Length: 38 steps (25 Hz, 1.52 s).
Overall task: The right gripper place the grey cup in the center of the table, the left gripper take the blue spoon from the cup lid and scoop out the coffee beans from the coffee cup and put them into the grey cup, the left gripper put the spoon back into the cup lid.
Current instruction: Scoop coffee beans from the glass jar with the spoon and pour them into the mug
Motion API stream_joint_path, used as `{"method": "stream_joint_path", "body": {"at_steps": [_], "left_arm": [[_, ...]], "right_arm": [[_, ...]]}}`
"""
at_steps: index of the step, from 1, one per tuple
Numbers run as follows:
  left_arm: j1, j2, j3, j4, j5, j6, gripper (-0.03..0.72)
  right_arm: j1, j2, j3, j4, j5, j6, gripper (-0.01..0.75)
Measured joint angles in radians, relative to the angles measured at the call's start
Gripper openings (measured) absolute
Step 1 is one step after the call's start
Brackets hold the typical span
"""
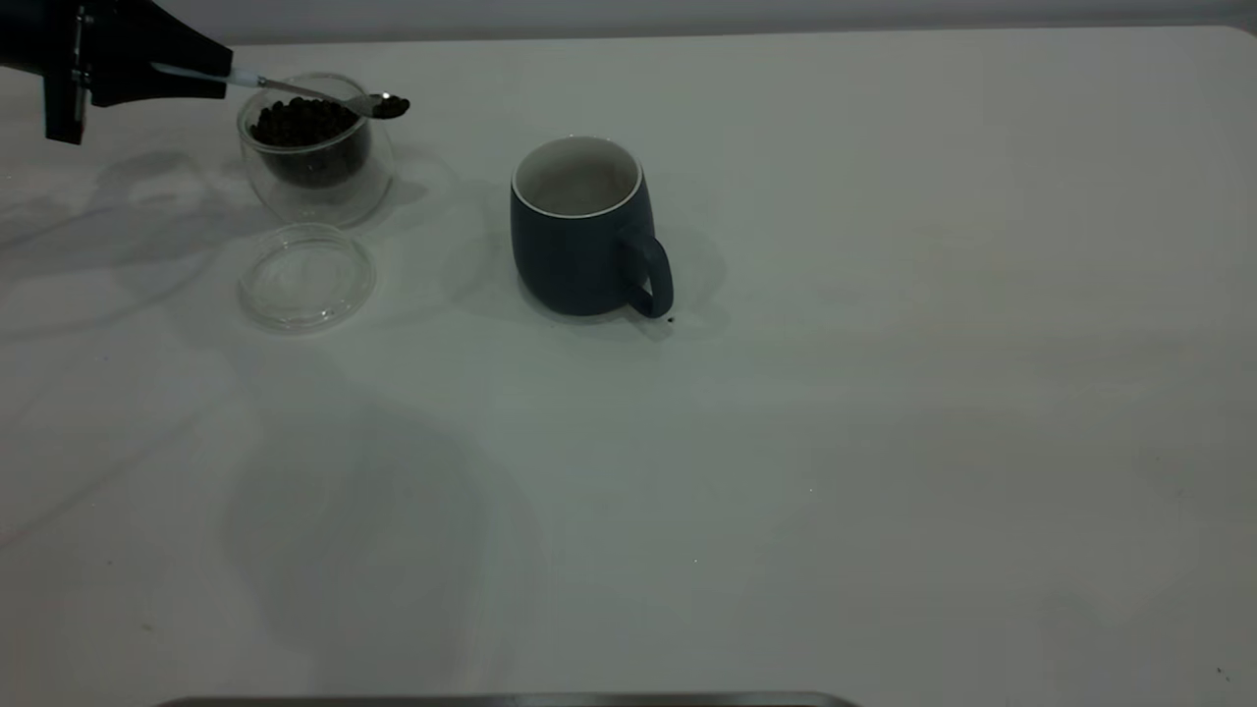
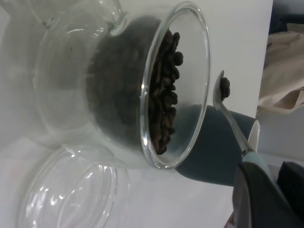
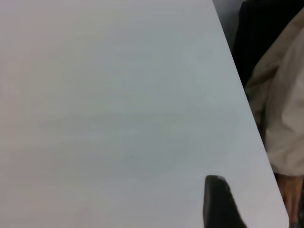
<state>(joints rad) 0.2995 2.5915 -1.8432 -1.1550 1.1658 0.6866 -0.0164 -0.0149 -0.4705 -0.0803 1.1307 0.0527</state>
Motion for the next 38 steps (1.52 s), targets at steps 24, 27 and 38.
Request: {"method": "stream_joint_path", "body": {"at_steps": [24, 27, 38], "left_arm": [[-0.163, -0.001, 0.000, -0.075, -0.001, -0.010, 0.125], [-0.175, -0.011, 0.000, -0.074, -0.001, -0.012, 0.125], [-0.219, -0.057, 0.000, -0.006, 0.000, -0.027, 0.125]], "right_arm": [[0.000, 0.000, 0.000, 0.000, 0.000, 0.000, 0.364], [0.000, 0.000, 0.000, 0.000, 0.000, 0.000, 0.364], [0.000, 0.000, 0.000, 0.000, 0.000, 0.000, 0.364]]}}
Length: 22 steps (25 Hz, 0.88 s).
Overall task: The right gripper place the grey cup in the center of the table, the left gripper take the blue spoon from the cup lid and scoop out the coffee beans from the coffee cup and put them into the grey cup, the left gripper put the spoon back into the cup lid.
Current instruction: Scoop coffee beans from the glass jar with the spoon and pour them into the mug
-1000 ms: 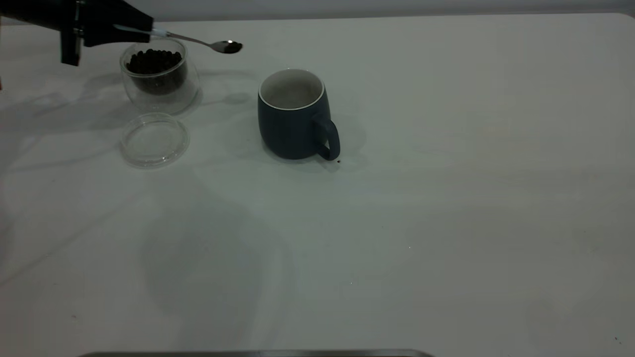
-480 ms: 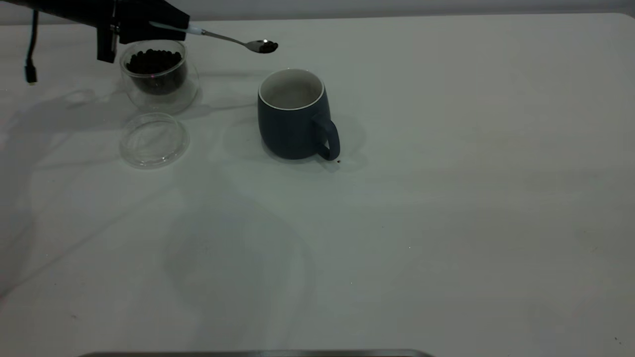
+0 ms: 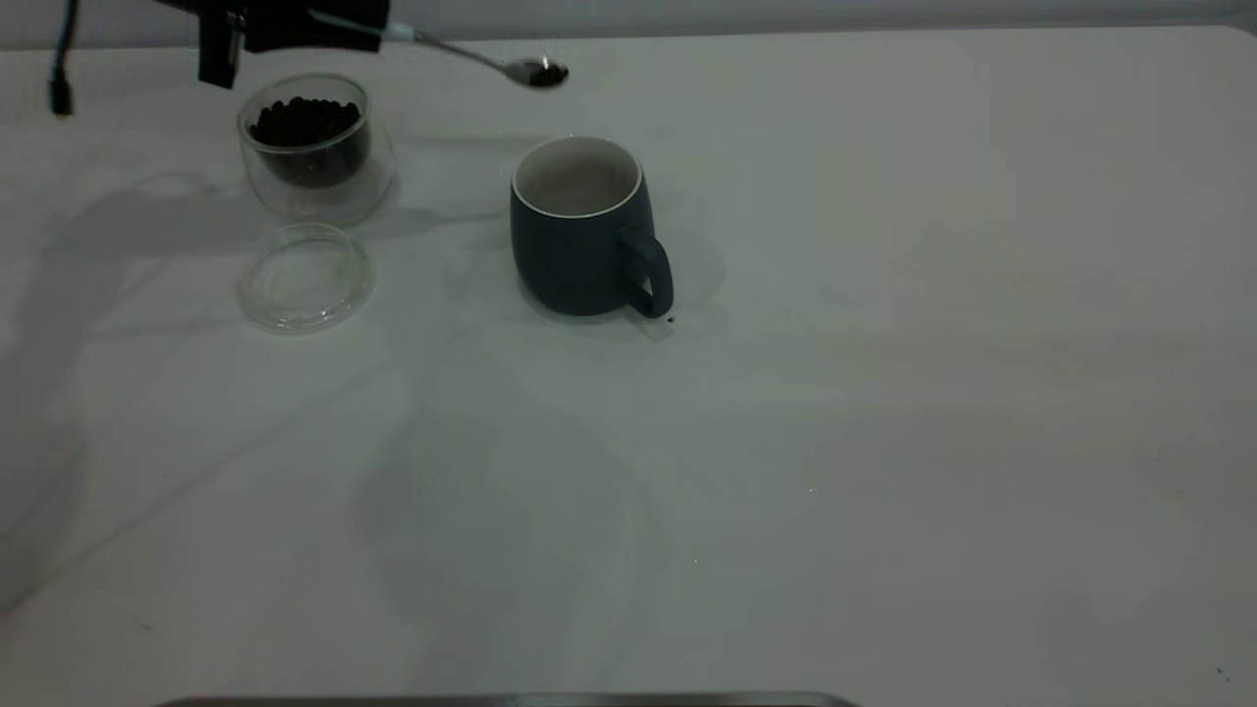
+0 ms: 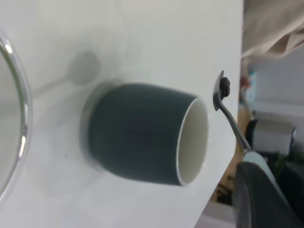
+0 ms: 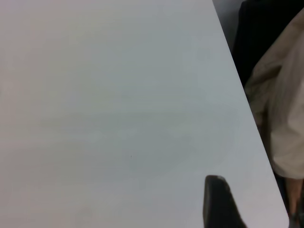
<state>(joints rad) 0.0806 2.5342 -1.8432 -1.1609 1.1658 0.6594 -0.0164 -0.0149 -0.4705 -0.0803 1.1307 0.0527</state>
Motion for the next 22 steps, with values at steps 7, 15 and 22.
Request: {"method": "stream_joint_path", "body": {"at_steps": [7, 15, 22], "left_arm": [[-0.039, 0.000, 0.000, 0.040, 0.000, 0.000, 0.125], [-0.040, 0.000, 0.000, 0.112, 0.000, 0.031, 0.125], [-0.040, 0.000, 0.000, 0.113, 0.000, 0.201, 0.125]], "right_arm": [[0.000, 0.000, 0.000, 0.000, 0.000, 0.000, 0.364], [0.000, 0.000, 0.000, 0.000, 0.000, 0.000, 0.364], [0.000, 0.000, 0.000, 0.000, 0.000, 0.000, 0.364]]}}
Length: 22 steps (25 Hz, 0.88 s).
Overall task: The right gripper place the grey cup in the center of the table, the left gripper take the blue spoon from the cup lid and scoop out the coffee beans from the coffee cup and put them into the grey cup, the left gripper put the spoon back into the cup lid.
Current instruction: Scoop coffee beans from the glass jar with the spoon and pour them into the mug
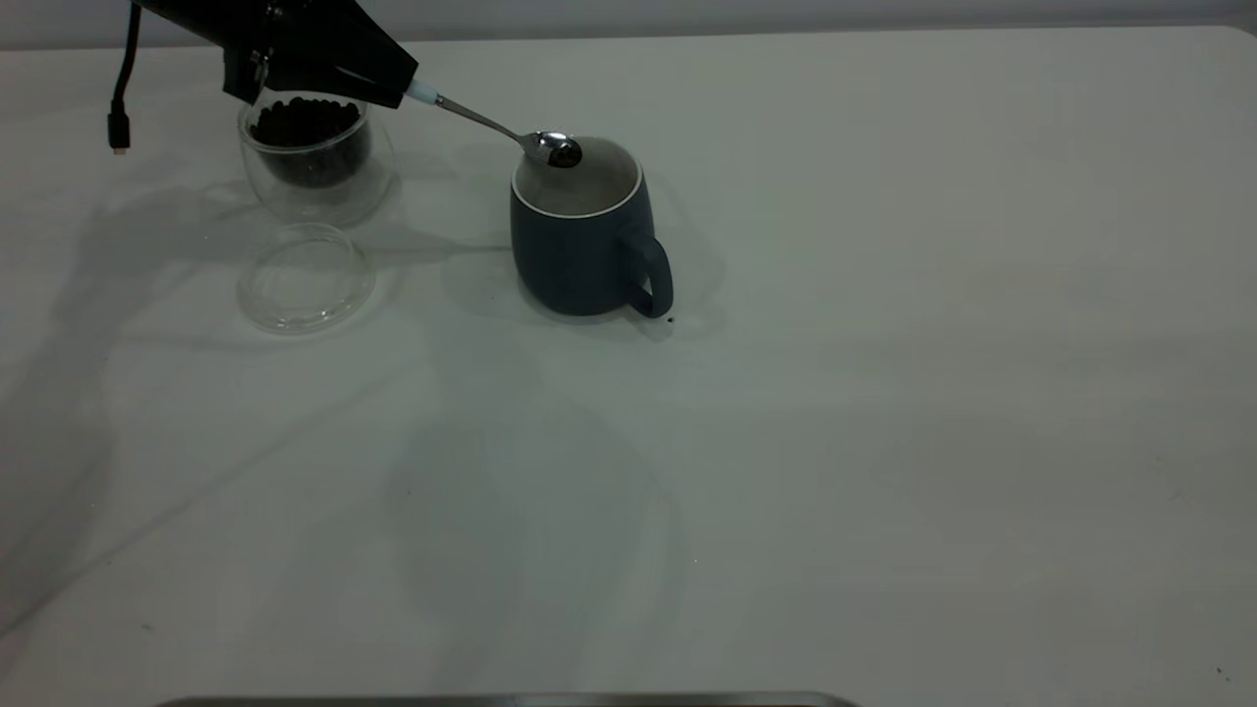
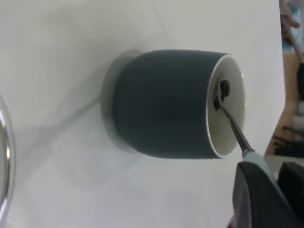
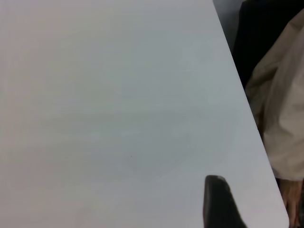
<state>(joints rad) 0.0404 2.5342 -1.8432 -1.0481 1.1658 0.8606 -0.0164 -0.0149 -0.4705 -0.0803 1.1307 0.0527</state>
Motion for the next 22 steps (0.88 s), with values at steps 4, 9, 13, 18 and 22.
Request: {"method": "stream_joint_path", "body": {"at_steps": [4, 9, 13, 18, 22], "left_arm": [[0.000, 0.000, 0.000, 0.000, 0.000, 0.163, 0.125], [0.000, 0.000, 0.000, -0.001, 0.000, 0.337, 0.125], [0.000, 0.000, 0.000, -0.026, 0.000, 0.426, 0.125], [0.000, 0.000, 0.000, -0.055, 0.000, 0.429, 0.125], [0.002, -0.010, 0.000, -0.038, 0.000, 0.305, 0.125]], "right_arm": [[0.000, 0.000, 0.000, 0.000, 0.000, 0.000, 0.364], [0.000, 0.000, 0.000, 0.000, 0.000, 0.000, 0.364], [0.000, 0.000, 0.000, 0.000, 0.000, 0.000, 0.364], [0.000, 0.000, 0.000, 0.000, 0.000, 0.000, 0.364], [0.000, 0.000, 0.000, 0.000, 0.000, 0.000, 0.364]]}}
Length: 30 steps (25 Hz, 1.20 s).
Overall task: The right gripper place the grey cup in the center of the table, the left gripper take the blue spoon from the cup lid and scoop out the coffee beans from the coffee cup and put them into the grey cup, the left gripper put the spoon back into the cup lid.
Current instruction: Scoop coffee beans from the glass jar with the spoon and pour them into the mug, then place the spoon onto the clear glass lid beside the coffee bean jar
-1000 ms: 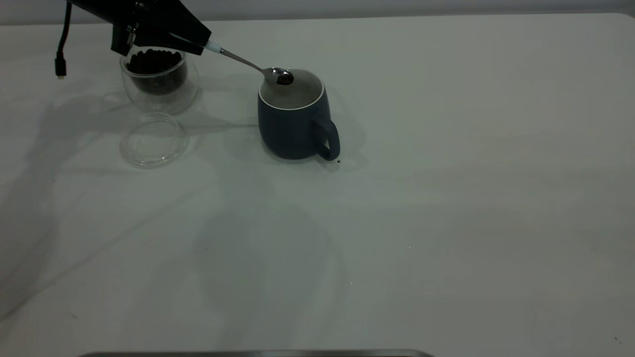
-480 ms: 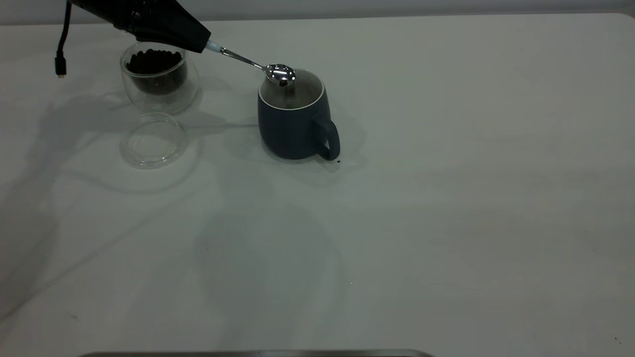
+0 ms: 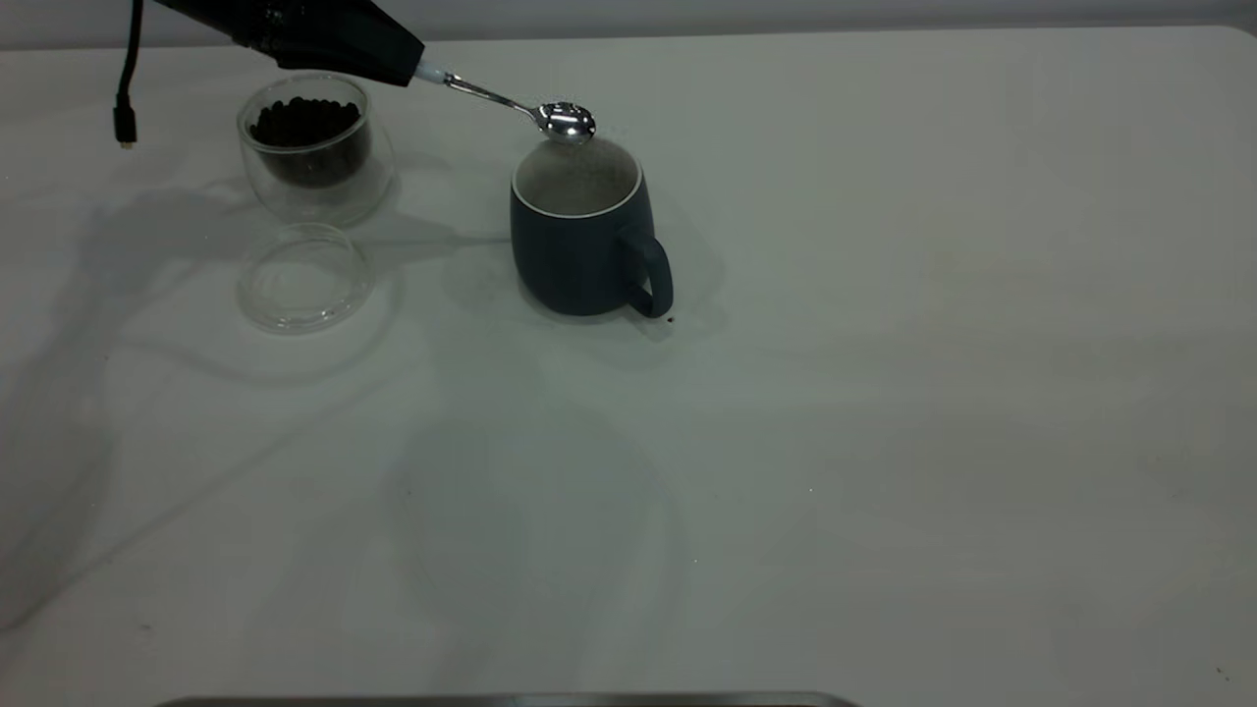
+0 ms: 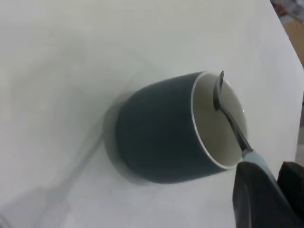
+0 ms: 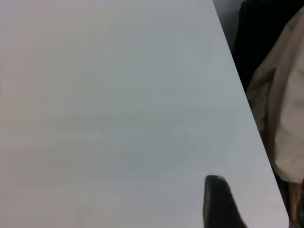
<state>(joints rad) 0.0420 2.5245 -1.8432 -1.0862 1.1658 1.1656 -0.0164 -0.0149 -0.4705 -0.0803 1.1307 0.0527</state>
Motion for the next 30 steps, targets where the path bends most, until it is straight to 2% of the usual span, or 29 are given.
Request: {"method": "stream_joint_path", "body": {"at_steps": [8, 15, 23, 30], "left_arm": [[0.065, -0.177, 0.000, 0.159, 0.000, -0.281, 0.125], [0.069, -0.369, 0.012, 0.247, 0.000, -0.452, 0.125], [0.085, -0.600, 0.281, 0.397, 0.000, -0.415, 0.125], [0.241, -0.604, 0.470, 0.329, 0.000, -0.296, 0.125]], "right_arm": [[0.000, 0.000, 0.000, 0.000, 0.000, 0.000, 0.364], [0.000, 0.000, 0.000, 0.000, 0.000, 0.000, 0.364], [0.000, 0.000, 0.000, 0.000, 0.000, 0.000, 0.364], [0.000, 0.000, 0.000, 0.000, 0.000, 0.000, 0.364]]}}
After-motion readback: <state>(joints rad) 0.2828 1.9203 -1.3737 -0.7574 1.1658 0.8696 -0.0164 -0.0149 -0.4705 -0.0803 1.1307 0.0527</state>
